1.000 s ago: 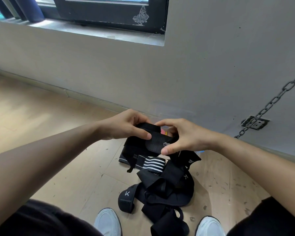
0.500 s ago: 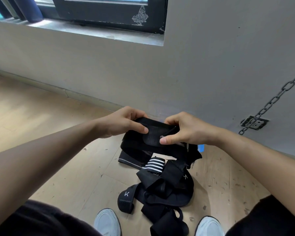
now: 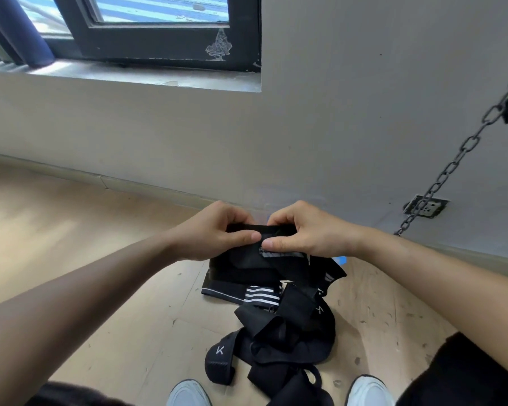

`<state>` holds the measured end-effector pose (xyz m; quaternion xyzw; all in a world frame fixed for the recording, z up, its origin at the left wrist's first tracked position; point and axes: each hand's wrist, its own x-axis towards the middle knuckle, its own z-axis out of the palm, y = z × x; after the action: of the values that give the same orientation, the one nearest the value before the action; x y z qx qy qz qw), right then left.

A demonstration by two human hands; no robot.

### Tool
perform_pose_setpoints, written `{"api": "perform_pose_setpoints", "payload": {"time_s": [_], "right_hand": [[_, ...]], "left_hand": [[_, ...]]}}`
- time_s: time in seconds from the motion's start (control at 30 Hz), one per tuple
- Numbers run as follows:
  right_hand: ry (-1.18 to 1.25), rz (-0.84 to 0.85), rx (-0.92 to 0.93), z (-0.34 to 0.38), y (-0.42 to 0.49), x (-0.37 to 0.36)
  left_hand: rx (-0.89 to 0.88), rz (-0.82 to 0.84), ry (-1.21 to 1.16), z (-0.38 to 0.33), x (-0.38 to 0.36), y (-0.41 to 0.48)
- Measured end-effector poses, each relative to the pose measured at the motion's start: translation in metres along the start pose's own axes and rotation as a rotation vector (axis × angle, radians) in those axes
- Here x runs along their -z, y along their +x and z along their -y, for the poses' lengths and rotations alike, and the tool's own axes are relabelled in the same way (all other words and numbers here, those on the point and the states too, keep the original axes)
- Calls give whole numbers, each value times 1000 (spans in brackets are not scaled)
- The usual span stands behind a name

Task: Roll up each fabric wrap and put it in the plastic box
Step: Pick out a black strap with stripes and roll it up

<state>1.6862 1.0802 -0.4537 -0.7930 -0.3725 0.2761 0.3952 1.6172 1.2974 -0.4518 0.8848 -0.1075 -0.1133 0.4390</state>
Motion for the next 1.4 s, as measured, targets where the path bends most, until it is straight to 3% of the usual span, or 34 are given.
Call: {"api": "perform_pose_setpoints", "payload": {"time_s": [0.17, 0.33, 0.53, 0.77, 0.97, 1.17, 1.27, 1.4], "right_hand": [[-23, -31, 7, 1, -1, 7], [-56, -44, 22, -2, -2, 4], [-89, -89, 31, 0, -3, 9], [-204, -32, -81, -7, -10, 34], [-429, 91, -131, -10, -12, 36], [149, 132, -23, 5, -11, 12], [172, 75, -14, 7, -12, 17], [171, 29, -47, 4, -14, 37]], "left_hand": [[13, -2, -66, -1, -2, 1], [39, 56, 102, 1, -7, 3], [23, 21, 71, 1, -5, 3], [50, 168, 159, 13, 26, -10], [-59, 119, 65, 0, 22, -11], [-128, 77, 1, -9, 6, -7], [-66, 61, -25, -5, 10, -8], [81, 188, -3, 8, 24, -12]]}}
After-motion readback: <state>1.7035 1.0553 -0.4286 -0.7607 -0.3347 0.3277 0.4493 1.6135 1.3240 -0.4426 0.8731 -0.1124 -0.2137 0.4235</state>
